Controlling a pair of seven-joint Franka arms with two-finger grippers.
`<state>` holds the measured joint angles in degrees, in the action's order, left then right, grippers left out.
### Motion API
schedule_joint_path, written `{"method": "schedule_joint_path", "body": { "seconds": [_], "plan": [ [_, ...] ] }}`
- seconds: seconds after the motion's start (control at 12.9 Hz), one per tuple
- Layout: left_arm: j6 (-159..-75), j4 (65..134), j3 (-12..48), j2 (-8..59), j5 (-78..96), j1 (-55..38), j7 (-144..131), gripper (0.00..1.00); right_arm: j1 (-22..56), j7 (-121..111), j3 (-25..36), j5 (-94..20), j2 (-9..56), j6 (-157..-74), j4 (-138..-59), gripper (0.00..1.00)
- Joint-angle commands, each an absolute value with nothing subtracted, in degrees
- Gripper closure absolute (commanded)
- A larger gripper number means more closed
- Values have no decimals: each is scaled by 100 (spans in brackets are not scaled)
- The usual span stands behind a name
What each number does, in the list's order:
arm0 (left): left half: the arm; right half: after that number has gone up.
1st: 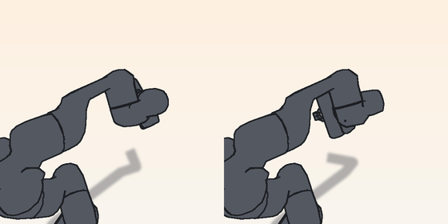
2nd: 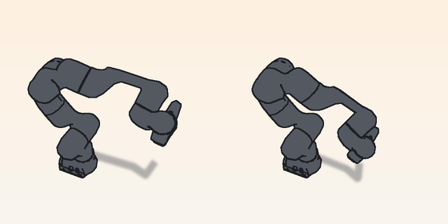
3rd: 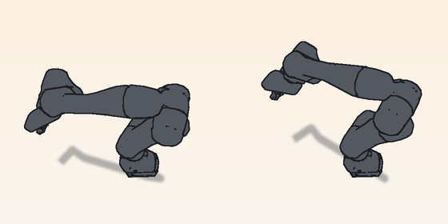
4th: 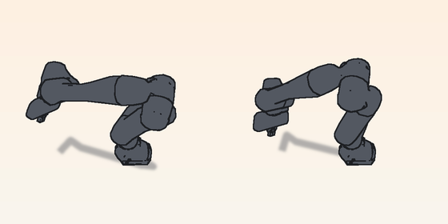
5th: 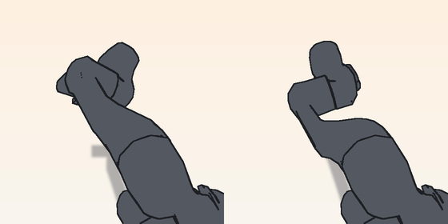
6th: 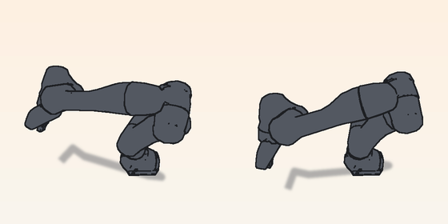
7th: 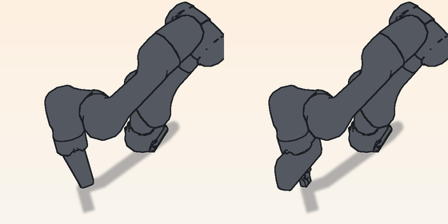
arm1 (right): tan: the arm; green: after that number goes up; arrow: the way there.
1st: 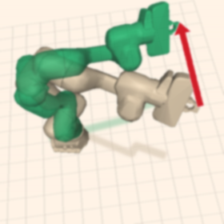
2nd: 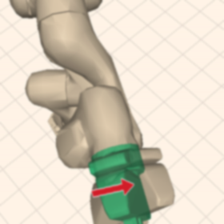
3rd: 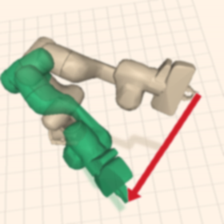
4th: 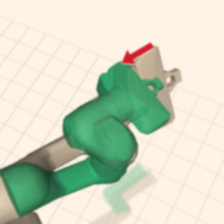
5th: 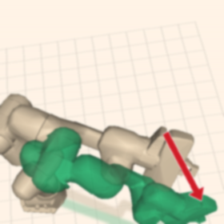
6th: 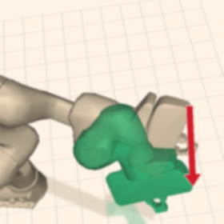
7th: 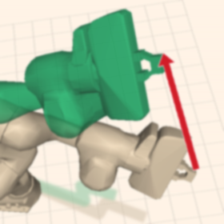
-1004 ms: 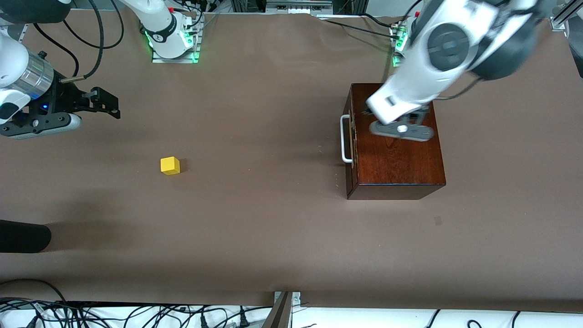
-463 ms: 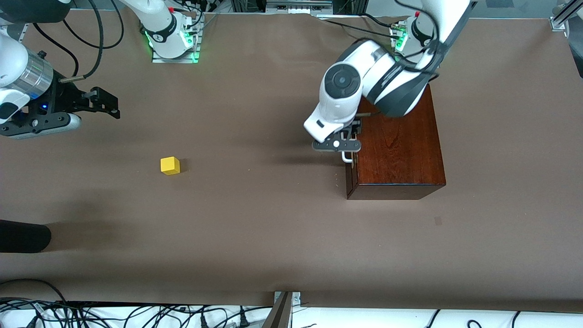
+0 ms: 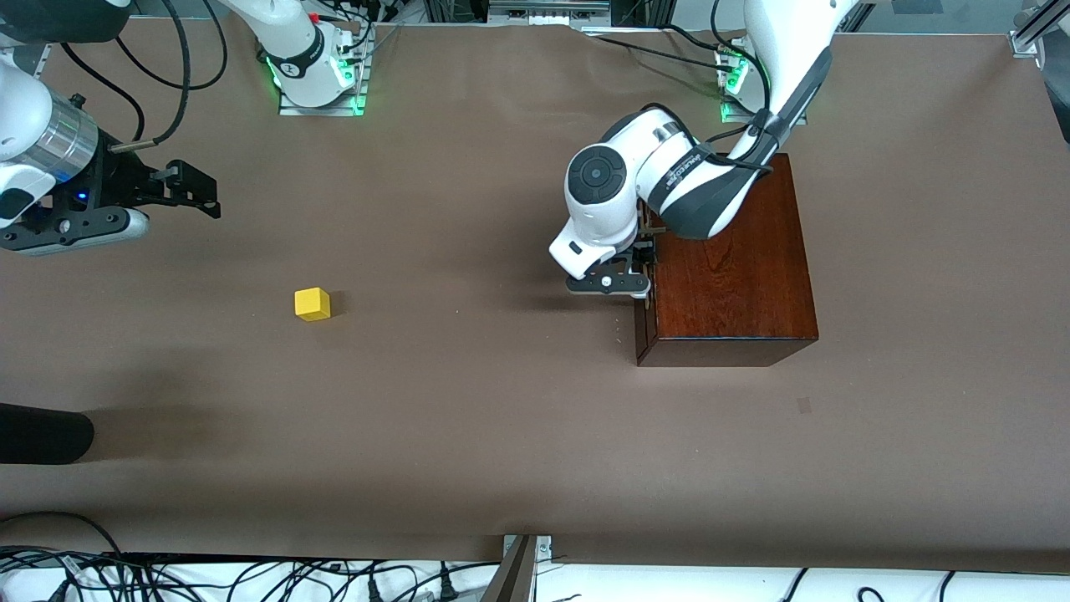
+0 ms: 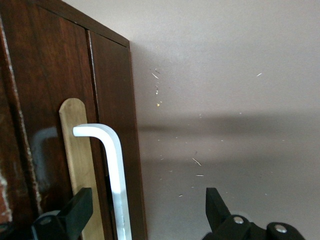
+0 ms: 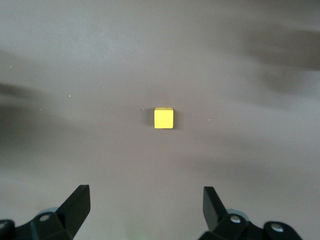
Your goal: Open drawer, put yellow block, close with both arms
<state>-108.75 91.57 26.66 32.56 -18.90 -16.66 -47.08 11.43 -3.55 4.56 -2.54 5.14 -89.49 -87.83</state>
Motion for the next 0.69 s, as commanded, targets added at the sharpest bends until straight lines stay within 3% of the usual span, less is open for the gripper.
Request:
{"method": "schedule_joint_path", "body": {
  "seconds": [0.0,0.62],
  "plan": [
    [-10802,9263,2654,3331,-2223,-1705,-4877,0,1125,-387,431,-193,571,-8895,-8648,0],
    [-10802,9316,2628,3489,-2311,-1977,-5221,0,1125,-387,431,-193,571,-8895,-8648,0]
  ]
}}
